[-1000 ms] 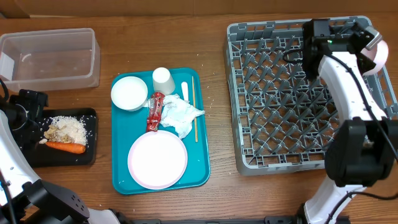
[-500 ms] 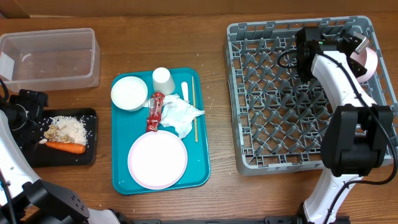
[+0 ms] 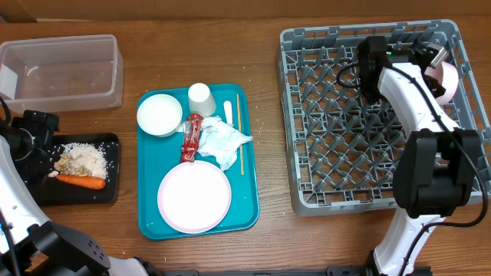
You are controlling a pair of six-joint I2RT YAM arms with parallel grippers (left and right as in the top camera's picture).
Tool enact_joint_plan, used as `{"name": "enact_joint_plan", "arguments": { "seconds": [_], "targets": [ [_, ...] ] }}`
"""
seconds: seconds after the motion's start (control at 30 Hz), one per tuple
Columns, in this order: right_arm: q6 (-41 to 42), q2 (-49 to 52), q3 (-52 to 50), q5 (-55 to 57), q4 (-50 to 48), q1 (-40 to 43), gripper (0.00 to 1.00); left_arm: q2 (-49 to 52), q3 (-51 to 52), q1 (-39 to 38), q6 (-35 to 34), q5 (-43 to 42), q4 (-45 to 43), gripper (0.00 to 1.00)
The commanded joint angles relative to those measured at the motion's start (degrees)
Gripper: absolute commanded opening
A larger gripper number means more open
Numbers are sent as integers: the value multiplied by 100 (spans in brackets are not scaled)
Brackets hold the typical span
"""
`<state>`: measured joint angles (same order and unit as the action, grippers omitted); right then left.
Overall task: Sort waste into correct bins and load items into the dishwasher rack
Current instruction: 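Carry the pink bowl to the rack's far right and place it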
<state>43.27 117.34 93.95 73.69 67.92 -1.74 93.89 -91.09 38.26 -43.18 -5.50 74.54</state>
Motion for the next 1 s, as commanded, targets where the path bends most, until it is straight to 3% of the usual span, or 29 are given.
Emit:
{"name": "enact_joint_plan", "arguments": {
  "seconds": [0.0, 0.17, 0.47, 0.7, 0.9, 0.97],
  "targets": [
    [24, 44, -33, -74, 11, -105, 4, 17, 26, -2, -57, 63, -2, 100],
    [20, 44, -33, 72, 42, -105, 4, 17, 28, -2, -57, 61, -4, 100],
    [-22, 33, 11, -1099, 122, -446, 4, 17, 26, -2, -57, 61, -4, 100],
    [-671, -116, 503, -3342, 212, -507, 4, 17, 28, -2, -55, 61, -4, 100],
    [-1027, -516, 1272, -5204, 852, -505, 5, 17, 26, -2, -57, 61, -4, 100],
    [-1480, -702, 1547, -6144, 1040, -507, 11, 17, 28, -2, -57, 61, -4, 100]
  ]
}}
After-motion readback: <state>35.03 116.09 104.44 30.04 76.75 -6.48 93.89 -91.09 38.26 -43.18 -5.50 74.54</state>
